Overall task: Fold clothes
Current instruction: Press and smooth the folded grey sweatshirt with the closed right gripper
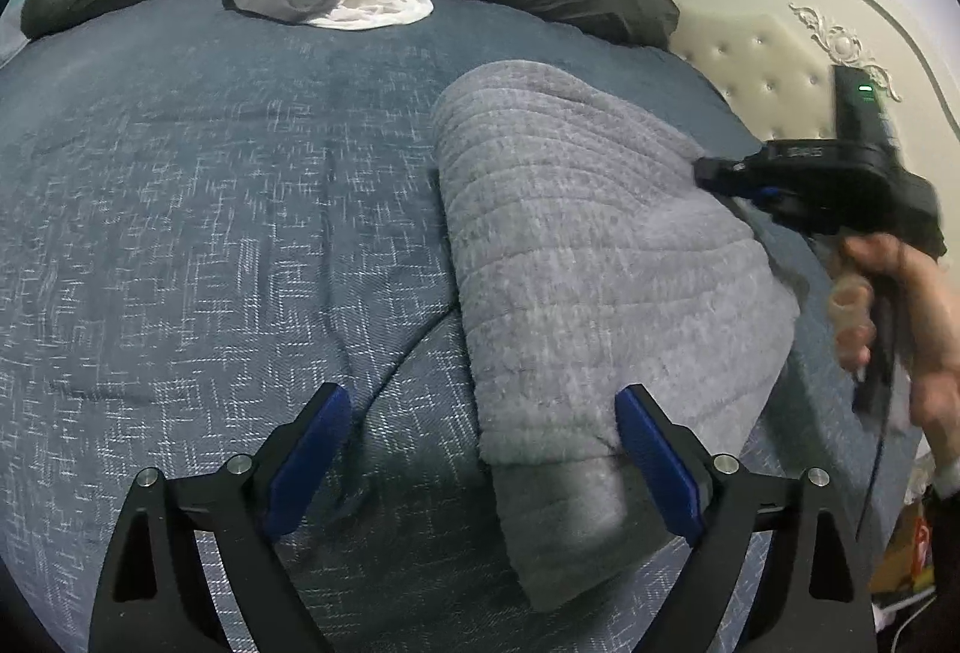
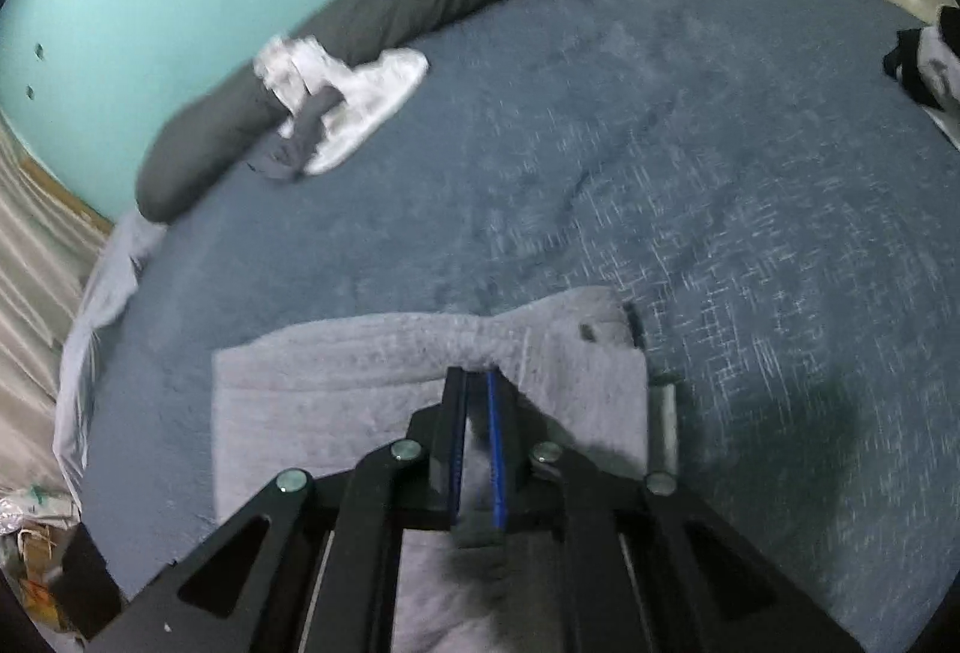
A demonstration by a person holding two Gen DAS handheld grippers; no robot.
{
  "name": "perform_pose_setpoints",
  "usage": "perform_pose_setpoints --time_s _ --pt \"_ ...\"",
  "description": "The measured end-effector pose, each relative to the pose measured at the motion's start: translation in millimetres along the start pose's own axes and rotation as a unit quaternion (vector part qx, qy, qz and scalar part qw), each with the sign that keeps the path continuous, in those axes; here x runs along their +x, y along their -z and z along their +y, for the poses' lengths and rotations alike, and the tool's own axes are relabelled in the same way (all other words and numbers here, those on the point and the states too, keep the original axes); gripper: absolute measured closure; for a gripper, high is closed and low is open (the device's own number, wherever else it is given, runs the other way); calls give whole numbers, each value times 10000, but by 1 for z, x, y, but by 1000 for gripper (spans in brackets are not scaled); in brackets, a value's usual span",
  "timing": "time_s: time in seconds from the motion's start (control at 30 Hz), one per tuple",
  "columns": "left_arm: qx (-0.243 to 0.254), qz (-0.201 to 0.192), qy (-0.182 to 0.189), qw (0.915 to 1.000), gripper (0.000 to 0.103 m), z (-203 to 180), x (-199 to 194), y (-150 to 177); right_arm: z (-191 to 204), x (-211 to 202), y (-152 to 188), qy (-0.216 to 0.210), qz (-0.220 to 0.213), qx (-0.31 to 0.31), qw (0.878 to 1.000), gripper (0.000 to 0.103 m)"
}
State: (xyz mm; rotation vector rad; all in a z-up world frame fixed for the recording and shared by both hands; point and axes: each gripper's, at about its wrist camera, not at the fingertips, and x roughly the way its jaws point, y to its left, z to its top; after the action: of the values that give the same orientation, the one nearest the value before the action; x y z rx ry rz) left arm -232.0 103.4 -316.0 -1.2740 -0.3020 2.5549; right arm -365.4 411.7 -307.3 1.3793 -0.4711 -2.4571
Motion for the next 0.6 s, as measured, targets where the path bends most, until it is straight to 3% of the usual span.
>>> perform_pose_setpoints --time_s 0.13,0.5,0.6 --pt "6 17 -32 10000 10 0 2 0 -12 16 -4 -82 296 215 9993 100" --pt "-78 27 -55 10000 6 4 2 0 -8 -36 0 -665 -450 173 9966 100" --pt "-62 28 -103 9999 3 5 2 -1 -11 -30 -1 -518 -319 243 9979 100"
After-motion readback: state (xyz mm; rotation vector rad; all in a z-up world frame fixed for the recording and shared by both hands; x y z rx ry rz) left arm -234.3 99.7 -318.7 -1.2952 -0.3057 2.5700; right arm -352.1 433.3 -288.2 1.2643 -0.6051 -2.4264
